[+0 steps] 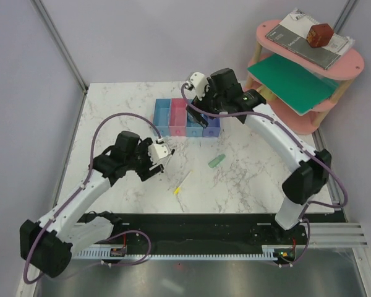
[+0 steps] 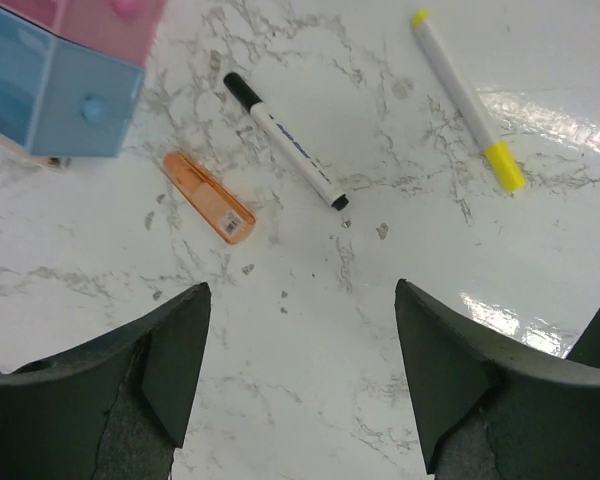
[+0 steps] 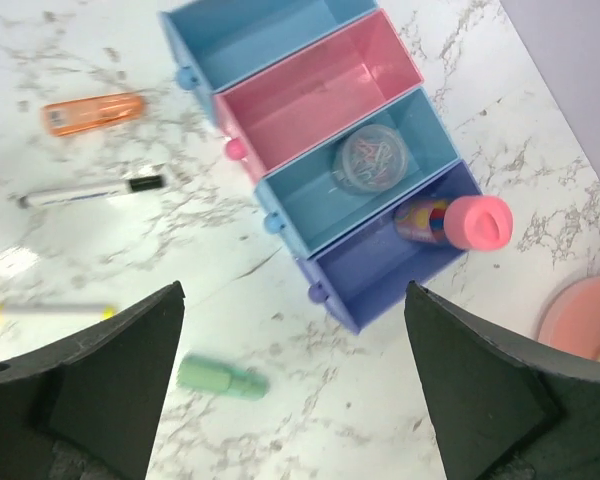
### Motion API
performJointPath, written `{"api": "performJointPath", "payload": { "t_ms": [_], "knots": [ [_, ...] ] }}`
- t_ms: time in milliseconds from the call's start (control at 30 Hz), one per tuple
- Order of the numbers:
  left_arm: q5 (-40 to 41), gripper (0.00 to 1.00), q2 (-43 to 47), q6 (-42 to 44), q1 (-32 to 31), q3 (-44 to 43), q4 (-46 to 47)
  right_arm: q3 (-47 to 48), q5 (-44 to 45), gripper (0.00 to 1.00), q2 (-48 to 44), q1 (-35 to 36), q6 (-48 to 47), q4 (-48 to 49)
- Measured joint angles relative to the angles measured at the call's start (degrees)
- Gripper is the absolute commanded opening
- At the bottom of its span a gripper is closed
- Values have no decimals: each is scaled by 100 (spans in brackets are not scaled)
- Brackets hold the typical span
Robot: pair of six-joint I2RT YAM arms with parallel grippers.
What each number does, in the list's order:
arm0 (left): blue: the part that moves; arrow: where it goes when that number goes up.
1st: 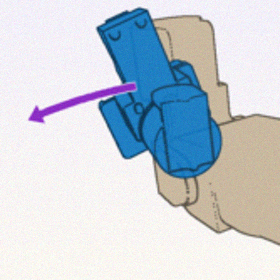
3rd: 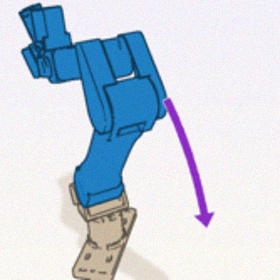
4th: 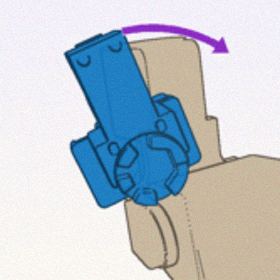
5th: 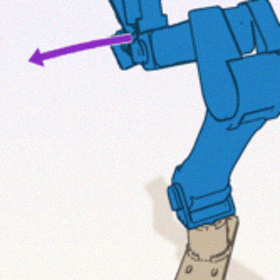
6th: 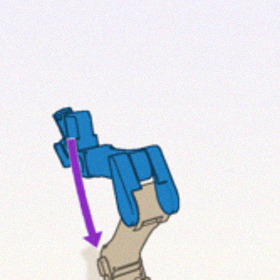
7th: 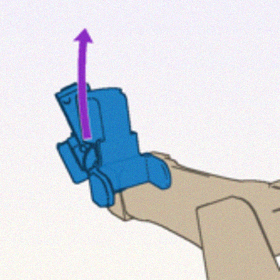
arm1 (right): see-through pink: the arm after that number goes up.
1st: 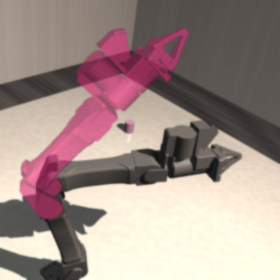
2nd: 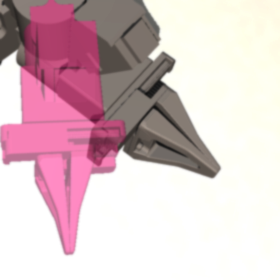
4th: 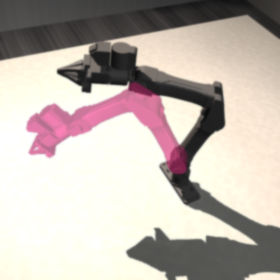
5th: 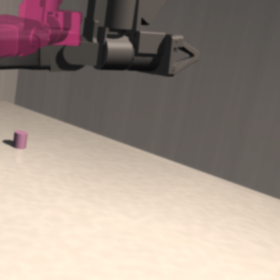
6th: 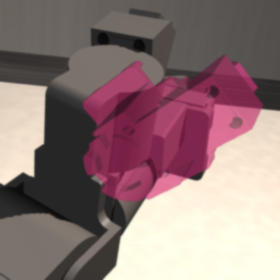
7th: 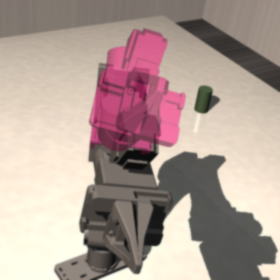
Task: Sort the stationery into containers
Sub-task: Place the stationery in the storage box, then pick up the stationery from the center of the board.
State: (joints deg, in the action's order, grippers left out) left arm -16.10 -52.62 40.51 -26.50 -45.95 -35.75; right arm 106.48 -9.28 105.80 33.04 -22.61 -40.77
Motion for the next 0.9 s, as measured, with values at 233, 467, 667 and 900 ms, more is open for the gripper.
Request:
{"api": "performJointPath", "payload": {
  "t_ms": [233, 467, 667, 900],
  "knots": [
    [461, 82, -1613, -522, 299, -350, 468, -1458, -293, 98, -1818, 0, 52, 9],
    [616, 82, -2981, -1021, 1458, -1687, 1152, -1895, -275, 98, -1917, -398, 107, -35],
    [719, 82, -4308, -1309, 1906, -3254, 1362, -1891, -275, 98, -1869, -647, 210, 94],
    [664, 79, -5908, -1895, 2035, -4903, 1158, -1891, -291, 98, -1825, -704, 278, 144]
  ]
}}
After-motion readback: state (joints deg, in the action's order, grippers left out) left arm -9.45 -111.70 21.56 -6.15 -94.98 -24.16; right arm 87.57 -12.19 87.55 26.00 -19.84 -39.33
